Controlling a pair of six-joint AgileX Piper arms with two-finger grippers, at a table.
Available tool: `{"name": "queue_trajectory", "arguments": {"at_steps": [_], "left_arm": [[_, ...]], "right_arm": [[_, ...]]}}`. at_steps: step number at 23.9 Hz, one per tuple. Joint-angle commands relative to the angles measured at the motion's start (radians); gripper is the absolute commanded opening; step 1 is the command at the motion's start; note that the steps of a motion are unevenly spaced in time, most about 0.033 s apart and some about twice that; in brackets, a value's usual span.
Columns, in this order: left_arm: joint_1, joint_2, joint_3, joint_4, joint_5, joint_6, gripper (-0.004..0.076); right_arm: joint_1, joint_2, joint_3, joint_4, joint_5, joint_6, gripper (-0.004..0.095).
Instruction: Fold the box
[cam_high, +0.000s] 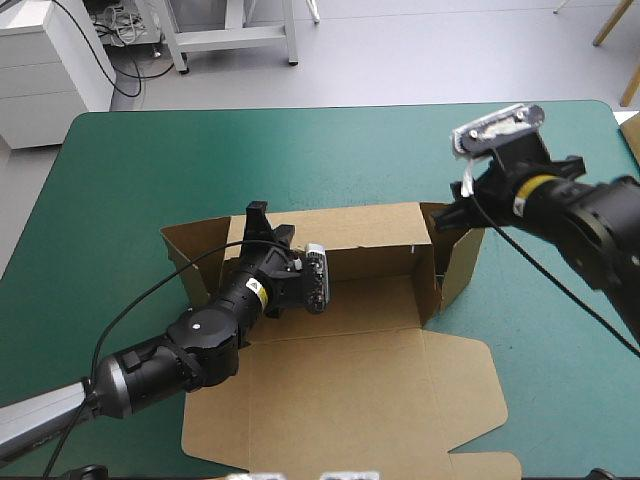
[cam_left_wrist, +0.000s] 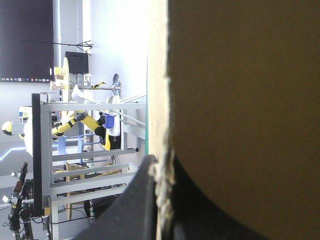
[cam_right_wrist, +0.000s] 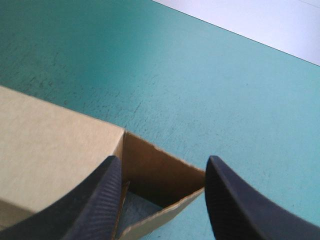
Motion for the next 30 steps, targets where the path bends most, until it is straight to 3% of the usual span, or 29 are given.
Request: {"name": "queue_trajectory", "arguments": {"at_steps": [1,7,14,20,30], "left_arm": [[0.003,-0.024,-0.024,0.006,0.007,-0.014,-0.0008],[0.003,-0.024,-0.024,0.003,0.007,-0.014,-0.0008],[0.003,-0.024,-0.024,0.003,-0.001,-0.014,-0.0008],[0.003,-0.022,-0.024,0.003,0.003,-0.020,-0.0008],[0.003,-0.015,-0.024,0.003,0.003,-0.020,-0.0008]], "right_arm": [[-0.070,0.121,-0.181,0.034,-0.004,-0.054,0.0483],[-0.225,0.346,-0.418,0.285,0.063,-0.224,0.0484],[-0.262,0.566,-0.569,0.282,0.145,-0.308,0.0485],[-0.262,0.617,-0.543,0.338,0.145,-0.315,0.0484],[-0.270,0.453,-0.215,0.363,0.147,-0.384,0.0483]]}}
